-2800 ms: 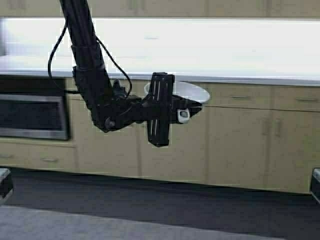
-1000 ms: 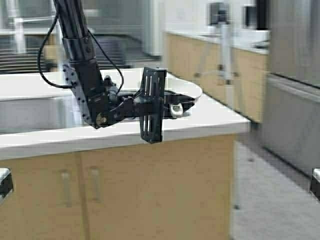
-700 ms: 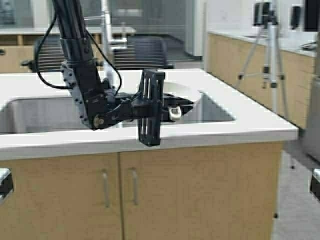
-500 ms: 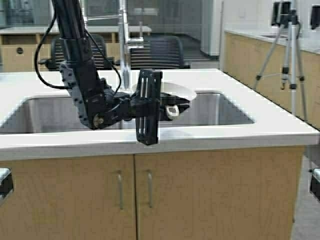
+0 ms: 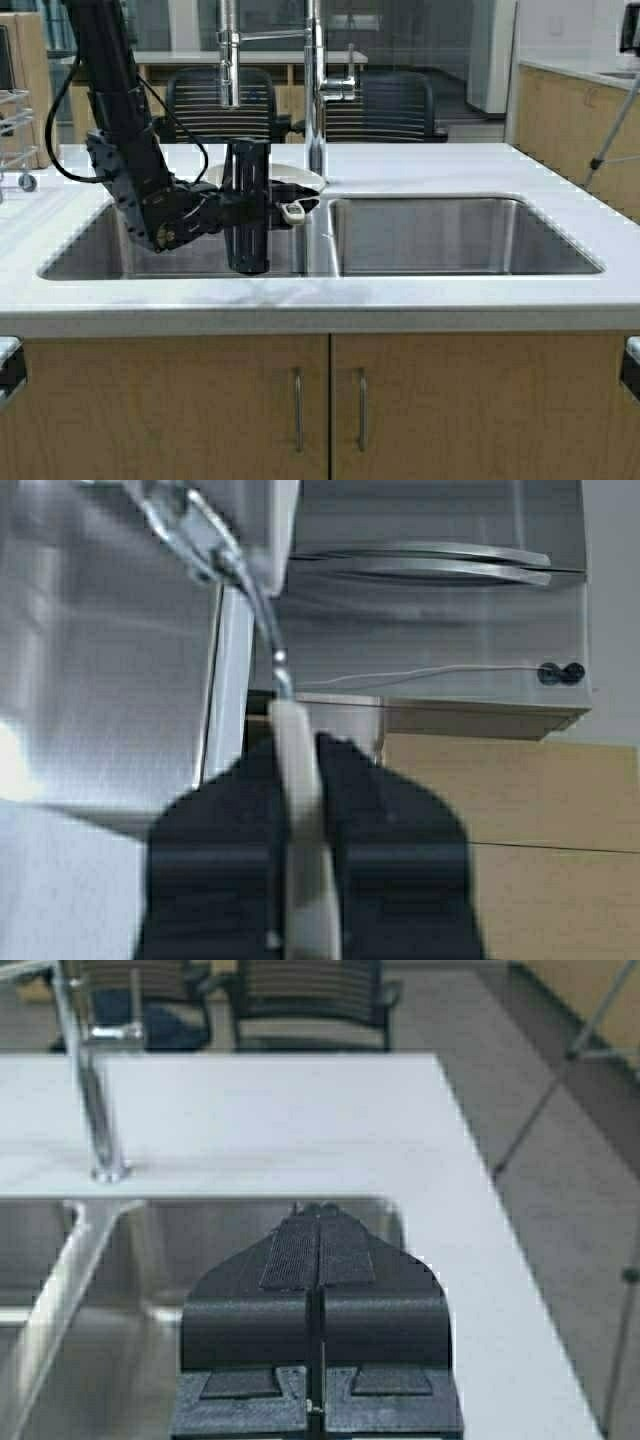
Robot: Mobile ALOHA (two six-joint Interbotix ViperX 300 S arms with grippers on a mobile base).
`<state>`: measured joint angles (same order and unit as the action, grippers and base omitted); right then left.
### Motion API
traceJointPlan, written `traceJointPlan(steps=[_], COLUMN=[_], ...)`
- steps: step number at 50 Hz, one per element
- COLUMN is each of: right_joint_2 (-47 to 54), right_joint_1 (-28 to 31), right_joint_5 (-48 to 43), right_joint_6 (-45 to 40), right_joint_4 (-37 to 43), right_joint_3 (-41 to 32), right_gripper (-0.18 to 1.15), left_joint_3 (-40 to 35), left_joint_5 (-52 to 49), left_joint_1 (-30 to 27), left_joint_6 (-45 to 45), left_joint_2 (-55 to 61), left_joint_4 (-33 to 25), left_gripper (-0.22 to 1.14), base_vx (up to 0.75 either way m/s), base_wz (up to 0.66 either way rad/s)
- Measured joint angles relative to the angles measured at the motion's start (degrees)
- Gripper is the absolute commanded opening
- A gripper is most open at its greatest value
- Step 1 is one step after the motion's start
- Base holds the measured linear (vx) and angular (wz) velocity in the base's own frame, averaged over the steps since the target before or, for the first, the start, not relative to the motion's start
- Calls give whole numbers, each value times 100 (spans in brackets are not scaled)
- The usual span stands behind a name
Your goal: Wash the pan
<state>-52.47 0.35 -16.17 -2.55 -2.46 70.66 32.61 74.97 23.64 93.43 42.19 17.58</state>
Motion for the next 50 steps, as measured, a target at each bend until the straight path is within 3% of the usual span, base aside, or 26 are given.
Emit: traceJointPlan(steps=[13,29,50], right_joint_2=[-53,0,105], right_joint_1=[-9,-9,-9], right_joint_5=[-44,-70,70], right_joint_6=[0,-9,0], right_joint_4=[0,0,0], right_joint_3=[62,70,62], right_gripper=[6,6,6], left_joint_3=[-633,-694,290], left_joint_5=[-527,-606,-360], left_joint_1=[-229,-255,-9], left_joint_6=[281,316,352], left_joint_2=[237,264,26], left_joint_4=[325,396,782], left_gripper=[3,3,3], base_vx=[20,19,19], base_wz=[4,9,15])
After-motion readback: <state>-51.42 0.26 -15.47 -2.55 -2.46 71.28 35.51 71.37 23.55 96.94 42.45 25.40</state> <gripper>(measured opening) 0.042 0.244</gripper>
